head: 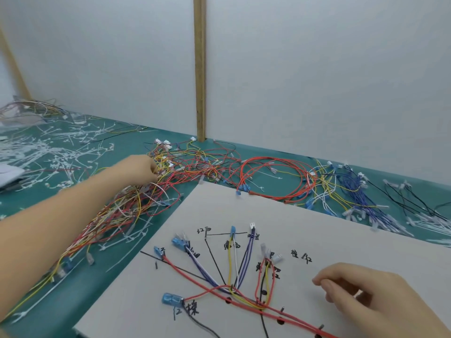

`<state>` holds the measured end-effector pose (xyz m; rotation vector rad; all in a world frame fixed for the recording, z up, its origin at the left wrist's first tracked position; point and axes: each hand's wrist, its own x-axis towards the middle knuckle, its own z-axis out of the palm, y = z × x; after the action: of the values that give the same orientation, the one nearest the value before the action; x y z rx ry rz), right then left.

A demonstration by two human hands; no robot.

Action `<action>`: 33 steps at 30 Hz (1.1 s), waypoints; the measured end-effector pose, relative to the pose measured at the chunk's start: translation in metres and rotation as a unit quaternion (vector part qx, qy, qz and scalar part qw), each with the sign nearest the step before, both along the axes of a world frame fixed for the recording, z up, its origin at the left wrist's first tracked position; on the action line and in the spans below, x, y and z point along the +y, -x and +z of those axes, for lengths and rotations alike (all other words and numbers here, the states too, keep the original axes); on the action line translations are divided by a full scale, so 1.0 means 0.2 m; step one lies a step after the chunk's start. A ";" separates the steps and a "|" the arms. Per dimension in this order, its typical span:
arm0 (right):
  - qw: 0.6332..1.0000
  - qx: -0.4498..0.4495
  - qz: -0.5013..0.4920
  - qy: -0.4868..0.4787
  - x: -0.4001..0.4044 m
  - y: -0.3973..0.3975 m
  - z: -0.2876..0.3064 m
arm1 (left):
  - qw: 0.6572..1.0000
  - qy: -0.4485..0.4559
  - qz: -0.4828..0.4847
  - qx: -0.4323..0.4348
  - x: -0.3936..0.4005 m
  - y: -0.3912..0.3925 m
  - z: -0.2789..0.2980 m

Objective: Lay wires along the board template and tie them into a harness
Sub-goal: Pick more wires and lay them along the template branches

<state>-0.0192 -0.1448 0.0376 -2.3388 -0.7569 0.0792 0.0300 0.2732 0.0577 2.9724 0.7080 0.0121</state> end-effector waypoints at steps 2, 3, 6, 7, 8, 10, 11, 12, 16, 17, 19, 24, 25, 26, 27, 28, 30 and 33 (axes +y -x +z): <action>1.000 0.005 0.002 -0.002 0.00 -0.01 -0.01 | 0.998 0.015 0.003 -0.064 0.02 -0.02 0.00; 1.000 0.008 0.003 -0.002 0.00 -0.01 -0.01 | 0.995 0.027 0.007 -0.099 0.03 -0.02 0.00; 1.000 0.018 0.006 -0.007 0.00 -0.01 -0.02 | 0.980 0.114 0.014 -0.161 0.07 -0.04 0.04; 1.000 0.020 0.008 -0.008 0.00 -0.01 -0.02 | 0.967 0.177 0.019 -0.181 0.08 -0.04 0.06; 1.000 0.022 0.010 -0.009 0.00 -0.01 -0.02 | 0.948 0.240 0.025 -0.209 0.09 -0.03 0.07; 1.000 0.022 0.012 -0.008 0.01 -0.01 -0.02 | 0.911 0.307 0.030 -0.273 0.11 -0.03 0.09; 1.000 0.023 0.011 -0.009 0.01 -0.01 -0.02 | 0.905 0.312 0.029 -0.286 0.12 -0.02 0.10; 1.000 0.024 0.011 -0.010 0.01 -0.01 -0.03 | 0.911 0.307 0.025 -0.274 0.12 -0.02 0.10; 0.999 0.032 0.011 -0.004 0.01 -0.01 -0.04 | 0.967 0.220 0.030 -0.128 0.11 -0.02 0.10; 0.999 0.033 0.012 -0.002 0.01 -0.01 -0.04 | 0.970 0.191 0.040 -0.146 0.13 -0.02 0.09; 0.999 0.034 0.014 0.001 0.02 -0.01 -0.04 | 0.977 0.106 0.054 -0.176 0.16 -0.05 0.06; 1.000 0.029 0.012 0.004 0.02 -0.01 -0.04 | 0.995 0.081 0.041 -0.047 0.12 -0.13 -0.03; 1.000 0.029 0.008 0.003 0.03 -0.01 -0.04 | 0.995 0.073 0.045 -0.058 0.11 -0.14 -0.04; 1.000 0.027 0.006 0.003 0.03 -0.01 -0.04 | 0.994 0.055 0.047 -0.085 0.09 -0.16 -0.04; 1.000 0.026 0.005 0.001 0.03 0.00 -0.04 | 0.990 0.038 0.049 -0.126 0.08 -0.18 -0.03; 1.000 0.025 0.004 -0.002 0.04 0.00 -0.04 | 0.983 0.036 0.046 -0.172 0.07 -0.20 -0.02; 1.000 0.029 0.003 -0.001 0.04 0.00 -0.03 | 0.974 0.063 0.024 -0.215 0.04 -0.25 0.01; 0.999 0.020 0.010 0.028 0.05 0.00 -0.02 | 0.996 0.041 -0.005 -0.085 -0.01 -0.32 0.04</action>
<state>-0.0192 -0.1355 0.0326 -2.3760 -0.7675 0.1588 0.0941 0.2706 0.0662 2.8529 0.6563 0.2257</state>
